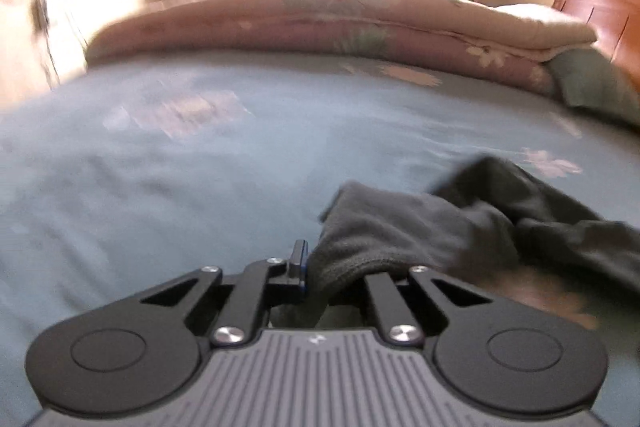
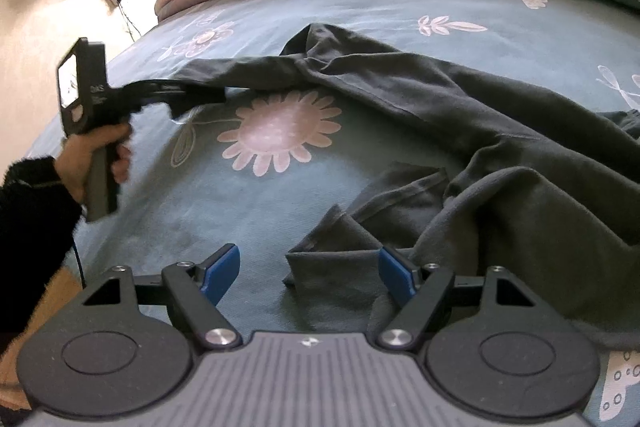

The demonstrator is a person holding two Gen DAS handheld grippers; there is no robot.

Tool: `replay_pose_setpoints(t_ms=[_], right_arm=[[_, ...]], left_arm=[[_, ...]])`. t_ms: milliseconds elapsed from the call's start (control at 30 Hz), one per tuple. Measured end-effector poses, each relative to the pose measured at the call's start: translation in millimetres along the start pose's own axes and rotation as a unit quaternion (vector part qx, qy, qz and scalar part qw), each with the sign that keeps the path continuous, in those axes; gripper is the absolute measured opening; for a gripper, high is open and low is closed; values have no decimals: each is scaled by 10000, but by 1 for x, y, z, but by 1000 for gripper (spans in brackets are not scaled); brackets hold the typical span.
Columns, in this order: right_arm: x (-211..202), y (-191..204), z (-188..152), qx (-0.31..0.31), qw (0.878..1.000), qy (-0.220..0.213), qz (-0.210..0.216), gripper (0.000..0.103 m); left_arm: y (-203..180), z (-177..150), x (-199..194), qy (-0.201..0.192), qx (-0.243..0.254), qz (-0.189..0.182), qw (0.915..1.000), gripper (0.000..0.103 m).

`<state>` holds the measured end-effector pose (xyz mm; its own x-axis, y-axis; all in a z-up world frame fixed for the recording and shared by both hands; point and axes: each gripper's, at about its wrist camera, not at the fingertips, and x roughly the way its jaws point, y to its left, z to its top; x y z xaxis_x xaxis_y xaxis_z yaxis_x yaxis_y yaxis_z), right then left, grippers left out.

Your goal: Fold clothes

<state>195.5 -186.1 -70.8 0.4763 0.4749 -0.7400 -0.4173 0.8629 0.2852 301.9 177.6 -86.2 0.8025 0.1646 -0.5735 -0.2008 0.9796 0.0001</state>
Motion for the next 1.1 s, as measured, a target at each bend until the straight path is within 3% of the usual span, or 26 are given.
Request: replay_pose_setpoints(t_ms=[267, 467, 567, 633, 800, 933, 967, 1033, 1100], right_arm=[[3, -1, 2, 3, 10000, 20, -44, 81], [5, 1, 5, -31, 9999, 56, -115, 81], [7, 3, 7, -57, 9999, 69, -135, 81], [7, 3, 7, -69, 9998, 80, -138, 81], [9, 2, 9, -92, 9998, 116, -129, 81], [10, 4, 10, -140, 9998, 126, -100, 81], [11, 5, 11, -146, 9998, 125, -88, 81], [12, 6, 11, -153, 9998, 124, -62, 81], [13, 7, 11, -157, 9998, 126, -31, 81]], left_arm=[[53, 57, 17, -209, 688, 1239, 9897, 5], [69, 89, 33, -400, 960, 1534, 9827, 6], [67, 92, 35, -590, 1215, 1550, 9786, 11], [68, 86, 39, -490, 1396, 1590, 9761, 15], [93, 67, 58, 188, 1426, 1892, 9714, 18], [120, 57, 68, 552, 1461, 2796, 9473, 18], [127, 57, 65, 589, 1351, 2835, 9476, 18], [139, 60, 58, 782, 678, 2434, 9644, 19], [147, 61, 48, 952, -153, 1681, 9810, 26]])
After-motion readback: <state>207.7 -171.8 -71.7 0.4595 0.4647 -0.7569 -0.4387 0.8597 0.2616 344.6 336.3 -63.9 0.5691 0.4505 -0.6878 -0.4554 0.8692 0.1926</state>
